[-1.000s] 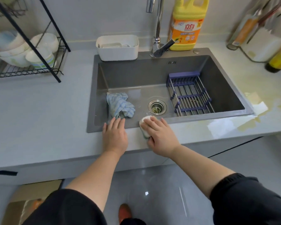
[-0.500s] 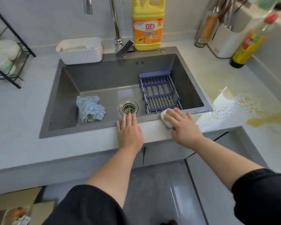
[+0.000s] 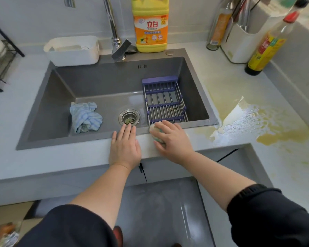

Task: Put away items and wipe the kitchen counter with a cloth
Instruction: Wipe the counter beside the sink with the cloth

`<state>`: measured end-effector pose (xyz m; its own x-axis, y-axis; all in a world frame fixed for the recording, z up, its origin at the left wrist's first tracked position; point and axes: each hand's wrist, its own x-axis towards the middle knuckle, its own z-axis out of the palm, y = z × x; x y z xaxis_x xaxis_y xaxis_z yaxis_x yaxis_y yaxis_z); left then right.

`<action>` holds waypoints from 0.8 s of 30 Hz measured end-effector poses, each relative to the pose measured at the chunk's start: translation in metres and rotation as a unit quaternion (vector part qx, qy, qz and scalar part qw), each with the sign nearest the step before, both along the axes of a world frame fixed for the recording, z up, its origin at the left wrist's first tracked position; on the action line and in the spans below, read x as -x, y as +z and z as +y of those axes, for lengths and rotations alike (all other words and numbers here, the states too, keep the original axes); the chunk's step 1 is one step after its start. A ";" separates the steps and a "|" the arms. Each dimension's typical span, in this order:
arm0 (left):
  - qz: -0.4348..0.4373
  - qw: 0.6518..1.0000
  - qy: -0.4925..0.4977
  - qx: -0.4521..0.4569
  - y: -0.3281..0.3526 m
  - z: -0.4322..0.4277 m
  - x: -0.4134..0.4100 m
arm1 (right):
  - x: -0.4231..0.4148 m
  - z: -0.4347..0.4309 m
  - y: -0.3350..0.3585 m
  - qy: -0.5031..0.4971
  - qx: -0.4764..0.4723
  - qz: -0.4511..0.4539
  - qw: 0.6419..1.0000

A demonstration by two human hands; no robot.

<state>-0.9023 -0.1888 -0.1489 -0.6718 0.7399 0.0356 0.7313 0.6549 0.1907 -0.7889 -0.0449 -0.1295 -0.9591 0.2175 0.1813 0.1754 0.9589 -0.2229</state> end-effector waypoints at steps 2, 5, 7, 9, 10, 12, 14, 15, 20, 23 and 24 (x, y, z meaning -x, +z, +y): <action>0.007 1.000 -0.004 0.011 0.000 0.000 0.000 | -0.022 0.024 -0.005 0.055 -0.027 0.007 0.998; 0.006 1.000 -0.012 0.018 -0.001 0.000 0.000 | -0.066 0.071 -0.014 -0.021 -0.030 0.052 0.998; 0.007 1.000 -0.014 0.015 -0.001 -0.001 -0.001 | -0.083 0.080 -0.017 -0.095 -0.025 0.068 0.993; -0.001 1.000 -0.013 0.011 0.000 -0.001 -0.001 | -0.077 0.068 -0.017 -0.144 -0.018 0.084 0.986; -0.009 1.000 -0.015 0.008 0.001 -0.002 -0.001 | -0.067 0.054 -0.015 -0.152 -0.011 0.092 0.984; -0.036 0.999 -0.030 -0.014 0.003 -0.004 0.003 | -0.047 0.023 -0.015 -0.122 0.001 0.102 0.987; -0.071 0.994 -0.052 -0.059 0.009 -0.014 0.008 | -0.028 -0.006 -0.015 -0.056 0.010 0.090 0.994; -0.068 0.993 -0.054 -0.076 0.010 -0.022 0.012 | -0.019 -0.018 -0.014 -0.027 0.013 0.083 0.996; -0.003 0.997 0.059 -0.052 0.005 -0.084 0.048 | 0.028 -0.076 -0.011 0.066 0.012 0.073 0.995; 0.004 0.998 0.057 -0.019 0.002 -0.103 0.058 | 0.037 -0.087 -0.011 0.103 -0.003 0.040 0.994; -0.002 0.999 0.051 -0.013 0.001 -0.103 0.058 | 0.031 -0.080 -0.011 0.119 -0.011 0.035 0.992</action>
<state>-0.9599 -0.2920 -0.1474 -0.7431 0.6672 0.0514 0.6611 0.7201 0.2109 -0.8195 -0.1251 -0.1406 -0.9678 -0.0190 0.2509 -0.0725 0.9759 -0.2057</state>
